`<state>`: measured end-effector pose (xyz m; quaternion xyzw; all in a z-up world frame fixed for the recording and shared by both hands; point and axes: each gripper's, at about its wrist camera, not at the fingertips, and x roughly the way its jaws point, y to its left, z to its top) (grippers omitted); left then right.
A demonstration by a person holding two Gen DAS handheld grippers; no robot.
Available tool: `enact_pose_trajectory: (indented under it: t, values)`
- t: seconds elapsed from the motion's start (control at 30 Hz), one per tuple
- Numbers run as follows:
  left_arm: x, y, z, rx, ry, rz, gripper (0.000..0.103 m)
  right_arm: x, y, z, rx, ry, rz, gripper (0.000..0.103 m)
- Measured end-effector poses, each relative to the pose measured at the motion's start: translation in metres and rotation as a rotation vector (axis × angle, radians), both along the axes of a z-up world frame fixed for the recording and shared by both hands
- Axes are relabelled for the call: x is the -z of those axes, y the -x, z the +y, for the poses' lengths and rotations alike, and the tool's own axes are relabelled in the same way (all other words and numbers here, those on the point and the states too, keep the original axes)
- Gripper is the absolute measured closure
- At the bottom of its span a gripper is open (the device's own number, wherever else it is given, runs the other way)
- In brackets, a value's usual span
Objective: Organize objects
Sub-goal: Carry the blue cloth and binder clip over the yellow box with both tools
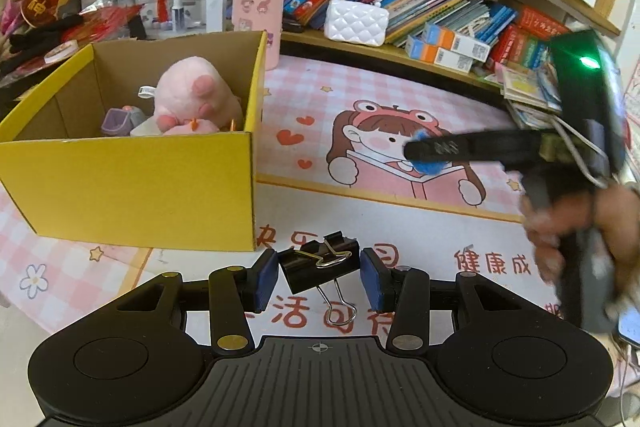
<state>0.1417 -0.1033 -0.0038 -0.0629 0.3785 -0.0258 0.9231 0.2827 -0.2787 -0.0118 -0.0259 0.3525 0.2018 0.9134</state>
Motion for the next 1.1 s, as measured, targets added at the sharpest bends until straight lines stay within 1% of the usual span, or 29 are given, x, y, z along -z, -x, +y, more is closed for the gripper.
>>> enact_pose_trajectory:
  t: [0.13,0.27,0.37,0.47,0.57,0.77,1.1]
  values:
    - [0.0,0.011,0.012,0.024,0.015,-0.01,0.06,-0.01,0.044,0.001,0.044,-0.015,0.006,0.078]
    - [0.002,0.023,0.029,0.027,0.03,-0.021,0.06,-0.016,0.088,0.006,0.087,-0.037,0.023,0.078]
    - [0.003,0.033,0.044,0.021,0.046,-0.029,0.06,-0.017,0.12,0.017,0.105,-0.043,0.046,0.078]
    - [0.003,0.045,0.059,0.024,0.059,-0.027,0.06,-0.016,0.148,0.036,0.092,-0.024,0.055,0.078]
    - [0.004,0.06,0.074,0.032,0.052,-0.027,0.06,-0.013,0.169,0.057,0.076,-0.001,0.059,0.078]
    - [0.007,0.086,0.107,0.015,0.056,-0.016,0.06,-0.008,0.205,0.095,0.046,0.011,0.074,0.078]
    - [0.005,0.124,0.158,-0.021,0.057,-0.038,0.06,-0.008,0.241,0.15,0.006,0.023,0.061,0.078]
